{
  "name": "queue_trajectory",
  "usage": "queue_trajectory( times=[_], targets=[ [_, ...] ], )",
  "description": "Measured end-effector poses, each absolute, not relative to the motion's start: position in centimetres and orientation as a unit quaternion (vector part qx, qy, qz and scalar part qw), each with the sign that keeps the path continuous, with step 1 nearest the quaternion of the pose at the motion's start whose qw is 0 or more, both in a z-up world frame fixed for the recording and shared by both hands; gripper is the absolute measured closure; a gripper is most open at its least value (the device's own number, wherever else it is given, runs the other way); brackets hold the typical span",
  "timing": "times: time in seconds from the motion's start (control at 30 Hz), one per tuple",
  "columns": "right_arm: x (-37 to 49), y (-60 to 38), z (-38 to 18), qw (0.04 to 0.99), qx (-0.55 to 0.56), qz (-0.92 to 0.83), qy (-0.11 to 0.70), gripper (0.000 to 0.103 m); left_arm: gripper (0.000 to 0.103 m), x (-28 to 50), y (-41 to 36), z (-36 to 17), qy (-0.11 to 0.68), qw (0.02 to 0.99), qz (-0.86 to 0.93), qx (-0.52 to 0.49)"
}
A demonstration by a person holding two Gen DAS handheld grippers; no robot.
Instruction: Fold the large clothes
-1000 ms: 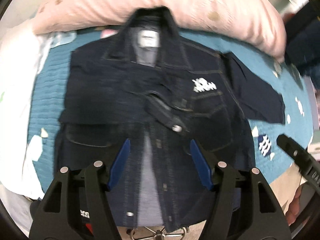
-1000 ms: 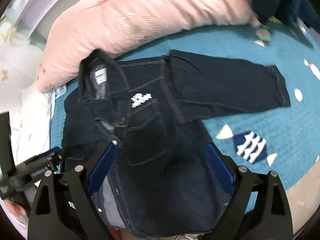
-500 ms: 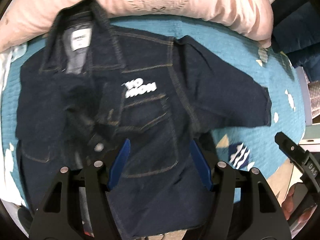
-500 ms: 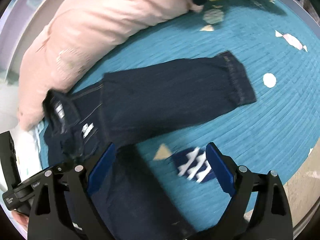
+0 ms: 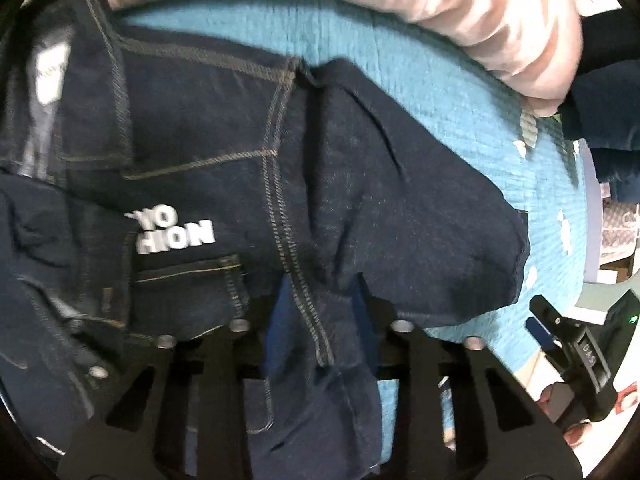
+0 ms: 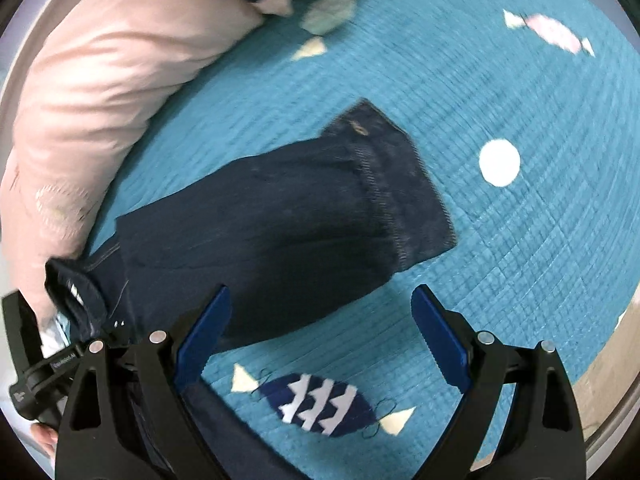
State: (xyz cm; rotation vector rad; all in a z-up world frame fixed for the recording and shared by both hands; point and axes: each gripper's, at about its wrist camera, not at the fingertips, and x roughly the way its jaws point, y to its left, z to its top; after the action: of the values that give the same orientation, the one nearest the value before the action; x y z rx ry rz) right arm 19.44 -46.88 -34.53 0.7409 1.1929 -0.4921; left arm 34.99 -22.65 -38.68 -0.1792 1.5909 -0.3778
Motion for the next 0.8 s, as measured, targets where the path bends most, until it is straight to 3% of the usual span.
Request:
queue_trajectory(
  times=[0.1,0.4,0.43,0.5,0.53,0.57,0.67,0.8],
  targets=[
    [18.8,-48.3,-36.1,0.719,0.368,-0.23,0.542,0.015,0.103,35.2,-22.9,-41.1,0.726,0.67,-0.146,-0.05],
    [19.8,-51.2,-39.6,0.697,0.435,-0.236,0.519,0.016,0.102,35.8,-22.5,-43.2,0.731,0.665,-0.144,-0.059],
    [20.0,-51.4,-39.8,0.695,0.439,-0.241,0.516,0.019,0.102,35.8,-22.5,-43.2,0.732,0.663,-0.143,-0.063],
    [20.1,-51.7,-39.7,0.691,0.433,-0.261,0.516,0.046,0.102,35.9,-22.3,-43.5,0.732,0.663,-0.144,-0.064],
    [20.2,-51.9,-39.5,0.692,0.424,-0.275,0.516,0.063,0.102,35.9,-22.2,-43.5,0.731,0.664,-0.146,-0.062],
    [20.2,-52.0,-39.4,0.694,0.419,-0.279,0.515,0.071,0.102,35.8,-22.2,-43.5,0.729,0.666,-0.147,-0.059],
    [19.8,-52.4,-39.0,0.707,0.44,-0.247,0.496,0.082,0.102,35.8,-22.2,-43.5,0.727,0.669,-0.145,-0.057],
    [19.5,-52.1,-37.6,0.718,0.442,-0.24,0.482,0.084,0.102,35.8,-22.5,-43.4,0.726,0.671,-0.145,-0.051]
  ],
)
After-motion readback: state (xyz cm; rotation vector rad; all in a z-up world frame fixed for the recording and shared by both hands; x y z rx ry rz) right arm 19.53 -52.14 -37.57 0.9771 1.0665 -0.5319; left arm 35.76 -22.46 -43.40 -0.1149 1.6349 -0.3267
